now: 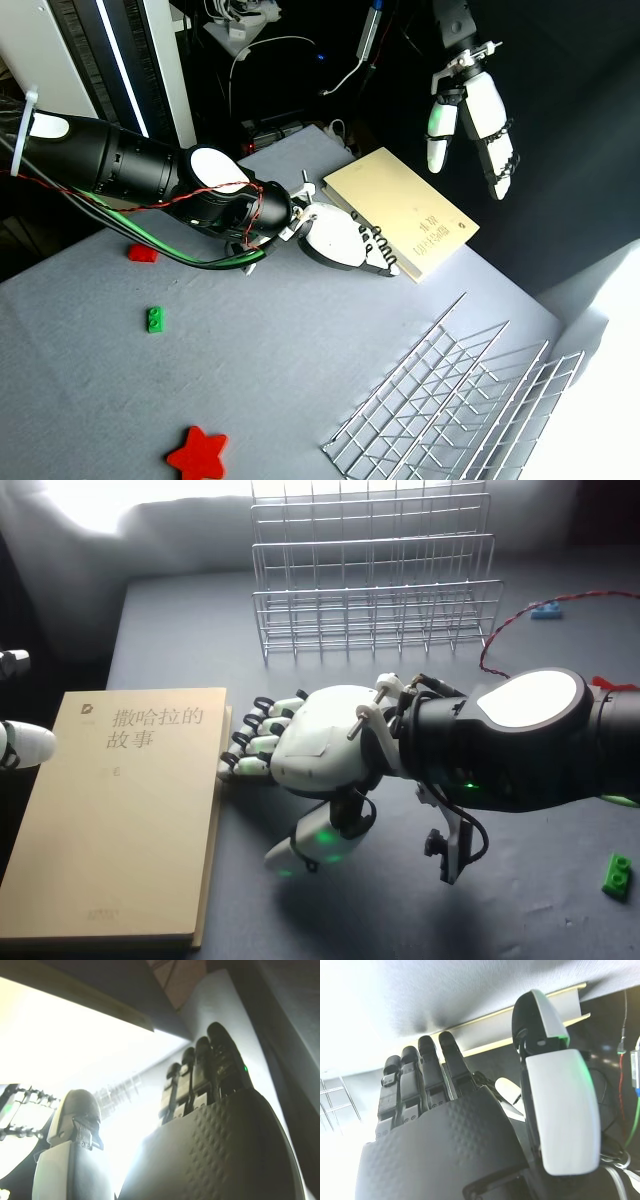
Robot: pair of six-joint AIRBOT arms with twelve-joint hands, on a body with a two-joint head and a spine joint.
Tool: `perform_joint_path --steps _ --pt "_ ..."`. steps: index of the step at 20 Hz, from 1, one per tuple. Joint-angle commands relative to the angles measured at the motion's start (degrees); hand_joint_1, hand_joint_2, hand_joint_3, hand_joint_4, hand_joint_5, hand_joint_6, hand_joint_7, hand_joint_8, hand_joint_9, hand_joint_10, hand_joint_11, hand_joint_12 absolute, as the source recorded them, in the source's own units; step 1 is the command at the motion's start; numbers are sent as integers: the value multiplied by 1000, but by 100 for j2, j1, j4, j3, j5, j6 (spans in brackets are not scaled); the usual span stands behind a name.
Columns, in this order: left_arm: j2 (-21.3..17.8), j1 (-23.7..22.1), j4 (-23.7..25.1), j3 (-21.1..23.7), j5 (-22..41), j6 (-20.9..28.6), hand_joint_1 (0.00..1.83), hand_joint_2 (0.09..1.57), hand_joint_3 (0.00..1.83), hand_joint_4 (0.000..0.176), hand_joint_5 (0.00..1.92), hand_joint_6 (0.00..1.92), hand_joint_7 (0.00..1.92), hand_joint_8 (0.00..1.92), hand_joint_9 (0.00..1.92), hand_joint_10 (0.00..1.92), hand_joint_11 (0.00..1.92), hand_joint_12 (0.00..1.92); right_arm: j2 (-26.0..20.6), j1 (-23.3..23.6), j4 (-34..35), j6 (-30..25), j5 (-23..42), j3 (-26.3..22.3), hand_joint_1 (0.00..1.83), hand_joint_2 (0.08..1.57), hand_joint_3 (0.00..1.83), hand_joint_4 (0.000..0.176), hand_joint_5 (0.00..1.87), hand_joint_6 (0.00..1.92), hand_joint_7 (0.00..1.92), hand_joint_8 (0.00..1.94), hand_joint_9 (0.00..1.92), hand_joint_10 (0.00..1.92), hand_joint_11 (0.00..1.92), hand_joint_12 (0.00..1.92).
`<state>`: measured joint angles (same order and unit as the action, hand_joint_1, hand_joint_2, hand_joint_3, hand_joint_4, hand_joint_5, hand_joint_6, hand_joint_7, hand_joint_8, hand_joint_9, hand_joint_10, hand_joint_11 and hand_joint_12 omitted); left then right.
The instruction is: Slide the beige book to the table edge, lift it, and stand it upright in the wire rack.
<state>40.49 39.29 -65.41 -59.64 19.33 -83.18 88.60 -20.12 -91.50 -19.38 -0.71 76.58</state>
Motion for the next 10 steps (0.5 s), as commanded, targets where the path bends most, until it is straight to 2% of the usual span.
perform_joint_path --steps 1,2,10 --pt "-39 -30 81 -53 471 28 398 1220 1 39 0 0 55 1 41 6 0 319 7 82 15 -39 65 6 73 1164 0 0 52 6 74 7 56 9 23 12" --pt "-38 -30 81 -53 471 37 384 1220 1 44 0 0 58 2 42 6 0 317 11 83 15 -44 64 6 86 1161 0 0 60 8 80 8 67 12 31 18" --pt "-39 -31 81 -50 471 77 390 1220 0 41 0 0 57 1 40 2 0 379 6 61 15 -52 82 -1 97 1164 0 0 31 6 79 5 66 7 15 23"
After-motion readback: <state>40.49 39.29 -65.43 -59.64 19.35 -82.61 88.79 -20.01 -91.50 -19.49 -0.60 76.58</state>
